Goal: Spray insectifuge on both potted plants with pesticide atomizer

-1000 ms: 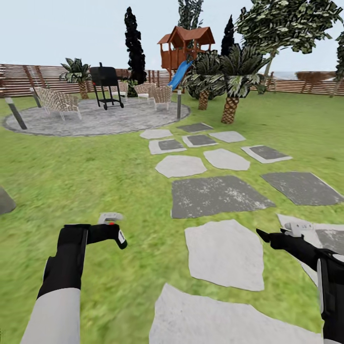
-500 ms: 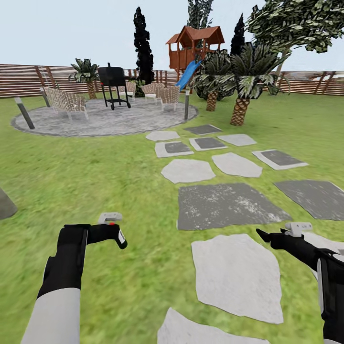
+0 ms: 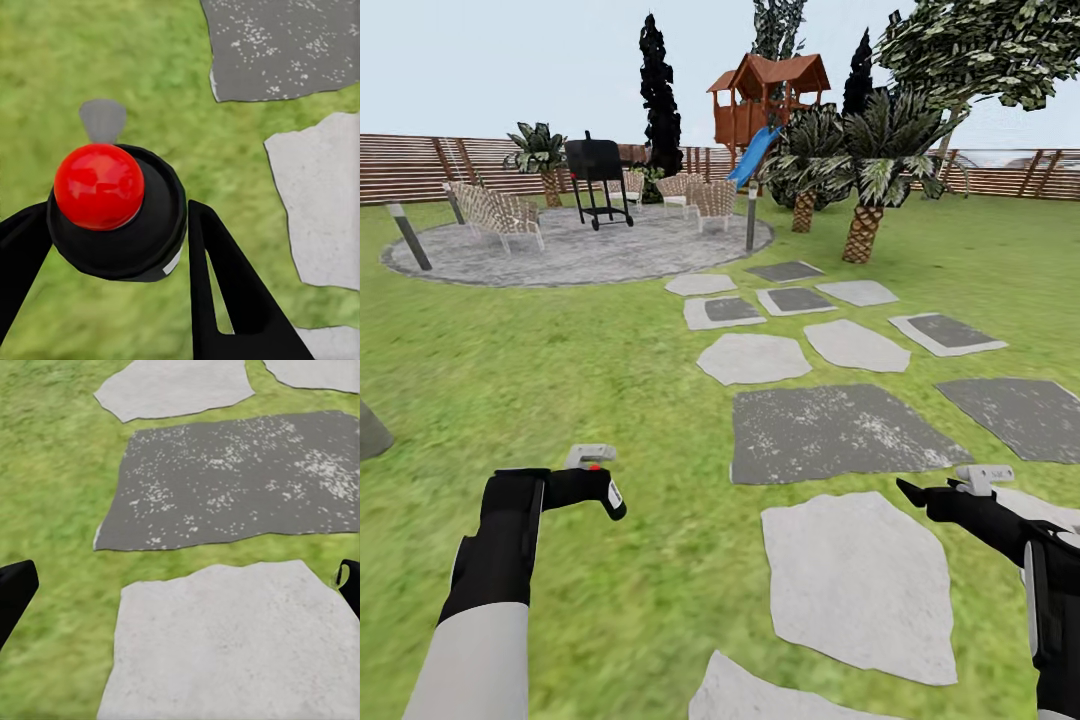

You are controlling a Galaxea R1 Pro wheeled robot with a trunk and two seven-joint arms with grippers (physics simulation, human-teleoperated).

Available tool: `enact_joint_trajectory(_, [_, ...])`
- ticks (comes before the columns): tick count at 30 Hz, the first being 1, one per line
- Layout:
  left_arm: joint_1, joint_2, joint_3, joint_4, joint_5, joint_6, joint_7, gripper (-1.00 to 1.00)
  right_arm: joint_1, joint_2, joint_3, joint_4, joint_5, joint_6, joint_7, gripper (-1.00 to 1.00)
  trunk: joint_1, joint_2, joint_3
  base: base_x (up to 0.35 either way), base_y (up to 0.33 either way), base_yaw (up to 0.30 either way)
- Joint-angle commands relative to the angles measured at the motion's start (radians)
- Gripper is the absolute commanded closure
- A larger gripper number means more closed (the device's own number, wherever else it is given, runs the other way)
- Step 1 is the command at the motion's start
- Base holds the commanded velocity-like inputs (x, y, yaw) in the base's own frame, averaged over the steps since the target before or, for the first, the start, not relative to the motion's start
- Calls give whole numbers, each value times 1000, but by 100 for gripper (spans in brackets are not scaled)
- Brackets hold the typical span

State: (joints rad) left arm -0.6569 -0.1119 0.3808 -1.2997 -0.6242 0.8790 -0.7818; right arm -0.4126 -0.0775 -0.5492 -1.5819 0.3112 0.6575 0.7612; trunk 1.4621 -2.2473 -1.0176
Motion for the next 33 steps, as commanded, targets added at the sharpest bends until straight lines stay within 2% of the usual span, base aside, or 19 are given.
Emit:
enact_joint_trajectory(1, [-1, -1, 3, -1, -8, 3, -10, 100, -1, 0, -2, -1, 10, 2, 10, -100, 4, -8, -4, 0, 0, 0])
enact_joint_trajectory(33, [-1, -2, 3, -1, -6, -3, -11, 100, -1, -1, -2, -1, 10, 2, 10, -100, 126, -232, -104, 0, 0, 0])
